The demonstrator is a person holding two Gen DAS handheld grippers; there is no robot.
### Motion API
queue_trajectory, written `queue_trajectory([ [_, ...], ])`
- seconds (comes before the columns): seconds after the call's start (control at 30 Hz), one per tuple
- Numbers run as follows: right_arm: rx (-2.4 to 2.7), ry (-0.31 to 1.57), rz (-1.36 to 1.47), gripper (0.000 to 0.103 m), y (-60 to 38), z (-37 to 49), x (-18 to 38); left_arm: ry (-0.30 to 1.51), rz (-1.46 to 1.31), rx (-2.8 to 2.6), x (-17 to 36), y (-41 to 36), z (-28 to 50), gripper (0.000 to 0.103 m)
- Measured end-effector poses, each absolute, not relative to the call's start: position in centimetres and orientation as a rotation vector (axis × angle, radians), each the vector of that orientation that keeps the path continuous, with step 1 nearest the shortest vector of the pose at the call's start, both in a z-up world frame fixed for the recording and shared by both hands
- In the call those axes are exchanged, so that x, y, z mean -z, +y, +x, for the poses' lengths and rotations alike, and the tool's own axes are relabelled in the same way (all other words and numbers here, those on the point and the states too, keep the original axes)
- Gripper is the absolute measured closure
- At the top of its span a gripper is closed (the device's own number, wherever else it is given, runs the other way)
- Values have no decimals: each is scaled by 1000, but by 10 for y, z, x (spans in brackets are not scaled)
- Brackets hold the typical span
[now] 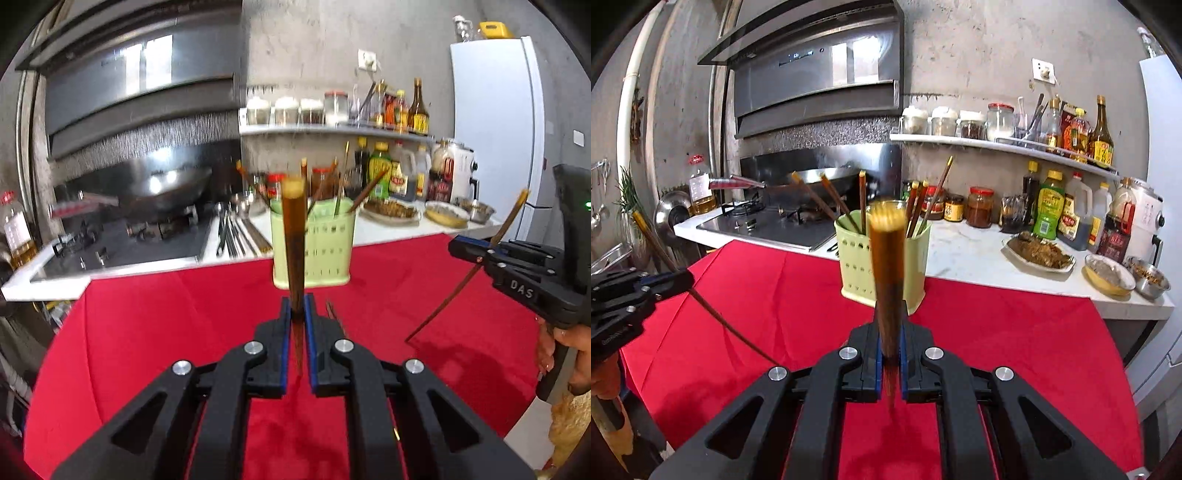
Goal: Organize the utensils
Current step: 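Raise the left tool's chopstick upright over the green holder while the right tool carries its own, then drop the left tool's chopstick into the green holder and open it while the right tool releases its own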
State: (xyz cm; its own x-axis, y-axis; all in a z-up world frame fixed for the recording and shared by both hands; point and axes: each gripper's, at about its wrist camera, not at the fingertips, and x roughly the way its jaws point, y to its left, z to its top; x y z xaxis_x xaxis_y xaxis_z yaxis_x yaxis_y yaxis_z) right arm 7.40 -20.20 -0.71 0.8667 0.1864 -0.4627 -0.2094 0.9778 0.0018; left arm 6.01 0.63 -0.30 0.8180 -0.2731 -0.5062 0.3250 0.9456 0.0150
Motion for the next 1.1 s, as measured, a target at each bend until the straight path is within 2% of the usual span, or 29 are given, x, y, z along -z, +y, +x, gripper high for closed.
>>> queue_trajectory([
  [0.2, -211, 487, -52, 97, -200, 78, 21, 593, 114, 306, 33, 0, 78, 96],
  [0.47, -211, 501, -62, 97, -200, 80, 16, 591, 107, 302, 25, 1, 82, 97],
  [0.73, -169, 454, -83, 97, -209, 105, -22, 543, 100, 285, -12, 4, 106, 97],
  [1.1, -133, 309, -92, 97, -220, 177, -109, 424, 79, 289, -91, -13, 182, 97],
])
